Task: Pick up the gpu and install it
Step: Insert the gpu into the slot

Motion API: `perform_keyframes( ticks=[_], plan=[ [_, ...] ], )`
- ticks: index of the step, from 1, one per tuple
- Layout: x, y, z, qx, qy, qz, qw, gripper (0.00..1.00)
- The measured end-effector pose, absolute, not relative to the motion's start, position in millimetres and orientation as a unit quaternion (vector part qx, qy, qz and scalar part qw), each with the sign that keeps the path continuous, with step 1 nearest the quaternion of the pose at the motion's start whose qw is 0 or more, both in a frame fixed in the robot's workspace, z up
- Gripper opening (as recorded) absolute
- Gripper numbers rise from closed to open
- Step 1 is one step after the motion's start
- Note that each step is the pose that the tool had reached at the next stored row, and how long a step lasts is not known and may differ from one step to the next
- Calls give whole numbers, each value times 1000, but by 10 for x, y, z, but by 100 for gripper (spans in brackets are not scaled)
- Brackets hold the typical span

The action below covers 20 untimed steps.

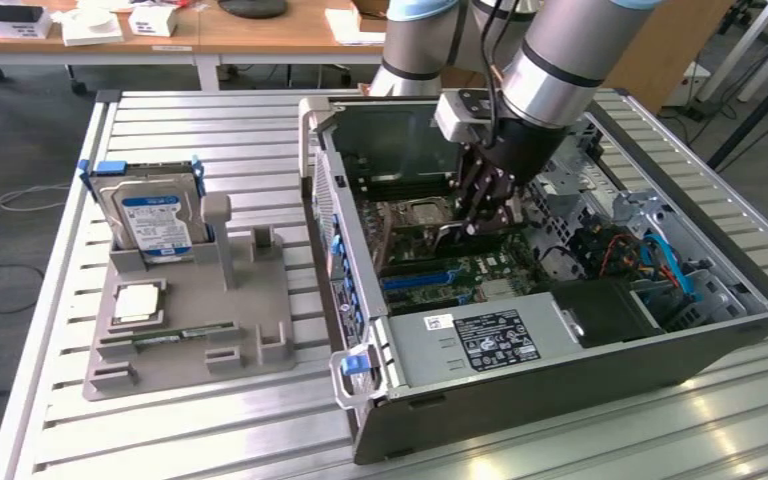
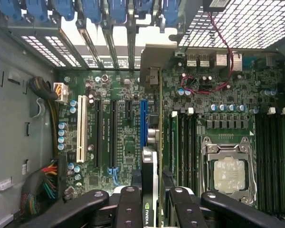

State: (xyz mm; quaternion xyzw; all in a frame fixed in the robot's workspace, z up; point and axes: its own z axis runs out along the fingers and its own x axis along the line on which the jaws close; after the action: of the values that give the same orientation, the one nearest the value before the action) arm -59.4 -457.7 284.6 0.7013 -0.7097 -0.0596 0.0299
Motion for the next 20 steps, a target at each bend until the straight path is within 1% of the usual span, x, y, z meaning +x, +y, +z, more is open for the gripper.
perform_keyframes(
  ticks=[20],
  plan=[
    [-676,-4576,2772,701,-710,-59,29,27]
  ],
)
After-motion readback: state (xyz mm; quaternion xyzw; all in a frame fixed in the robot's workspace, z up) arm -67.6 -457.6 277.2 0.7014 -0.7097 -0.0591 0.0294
